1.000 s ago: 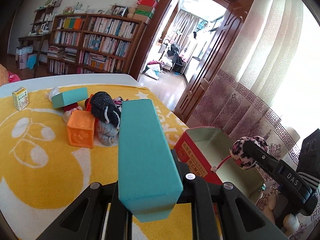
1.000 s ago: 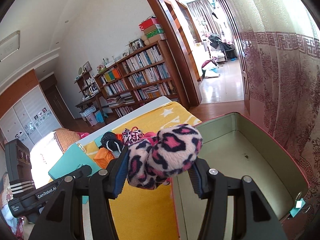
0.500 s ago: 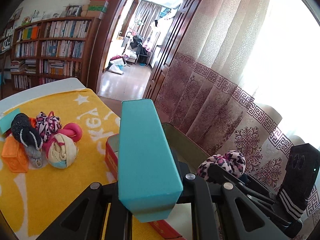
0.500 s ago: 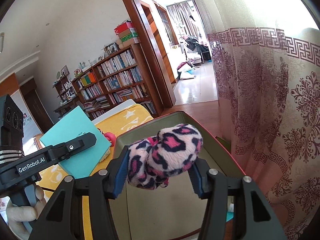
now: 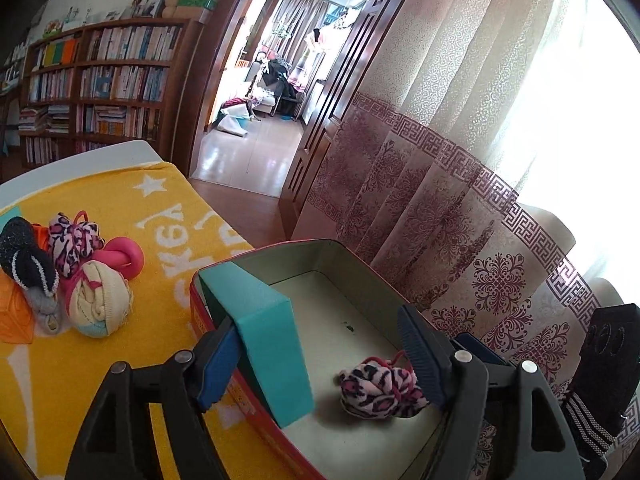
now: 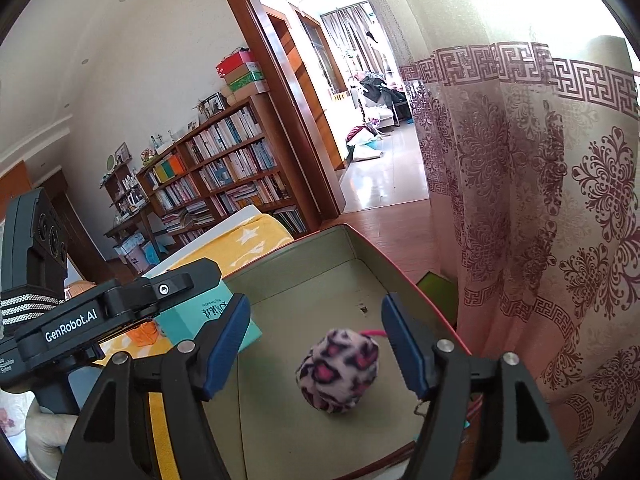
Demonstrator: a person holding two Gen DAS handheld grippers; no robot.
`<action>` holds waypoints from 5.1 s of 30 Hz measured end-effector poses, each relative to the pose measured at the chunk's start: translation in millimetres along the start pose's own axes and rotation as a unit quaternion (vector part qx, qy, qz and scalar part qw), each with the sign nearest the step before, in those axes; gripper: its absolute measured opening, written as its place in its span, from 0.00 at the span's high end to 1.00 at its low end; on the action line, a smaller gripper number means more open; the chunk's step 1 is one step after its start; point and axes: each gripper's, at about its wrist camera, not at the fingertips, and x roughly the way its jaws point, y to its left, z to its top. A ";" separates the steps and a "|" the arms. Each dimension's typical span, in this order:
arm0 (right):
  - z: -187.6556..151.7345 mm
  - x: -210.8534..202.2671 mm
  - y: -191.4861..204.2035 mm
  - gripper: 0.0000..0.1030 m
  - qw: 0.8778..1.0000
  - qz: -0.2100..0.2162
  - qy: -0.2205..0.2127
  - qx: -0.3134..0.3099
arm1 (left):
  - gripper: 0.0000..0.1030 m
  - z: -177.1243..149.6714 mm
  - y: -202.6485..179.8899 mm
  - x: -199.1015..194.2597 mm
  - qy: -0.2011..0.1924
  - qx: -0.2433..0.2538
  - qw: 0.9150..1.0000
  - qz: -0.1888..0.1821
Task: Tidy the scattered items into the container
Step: 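Lower the plush and teal box into the red tin and open both grippers, then withdraw both grippers from the red tin back toward the table, then grasp the black knit hat with the right gripper while the left gripper grasps the orange block, then carry the black hat and orange block over the red tin with both grippers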
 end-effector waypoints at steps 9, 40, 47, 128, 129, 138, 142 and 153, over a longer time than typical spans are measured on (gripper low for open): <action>1.0 1.1 -7.6 0.28 1.000 -0.008 -0.002 0.011 | 0.26 3.3 8.5 -3.9 -0.005 -0.017 1.000 -0.004; -3.2 20.9 89.2 0.24 0.996 0.072 0.025 -0.044 | 0.20 -27.1 148.8 -95.1 -0.049 -0.155 0.978 0.130; -11.2 38.9 141.0 0.24 0.990 0.108 0.038 -0.076 | 0.20 -41.1 196.6 -122.3 -0.046 -0.176 0.968 0.175; -9.9 191.1 223.9 0.49 0.987 0.121 0.096 -0.045 | 0.42 -22.8 261.7 -53.6 -0.002 -0.135 0.963 0.232; -9.9 191.3 223.3 0.49 0.987 0.119 0.094 -0.045 | 0.42 -21.9 259.2 -55.7 -0.006 -0.129 0.963 0.237; -11.0 192.2 221.6 0.49 0.989 0.109 0.088 -0.045 | 0.42 -15.3 236.7 -72.0 -0.038 -0.081 0.958 0.273; -10.6 191.8 221.3 0.49 0.990 0.106 0.084 -0.046 | 0.42 -13.3 233.6 -76.3 -0.045 -0.079 0.958 0.271; -10.8 190.2 218.5 0.49 0.994 0.078 0.064 -0.044 | 0.42 -9.6 216.0 -87.0 -0.067 -0.065 0.961 0.260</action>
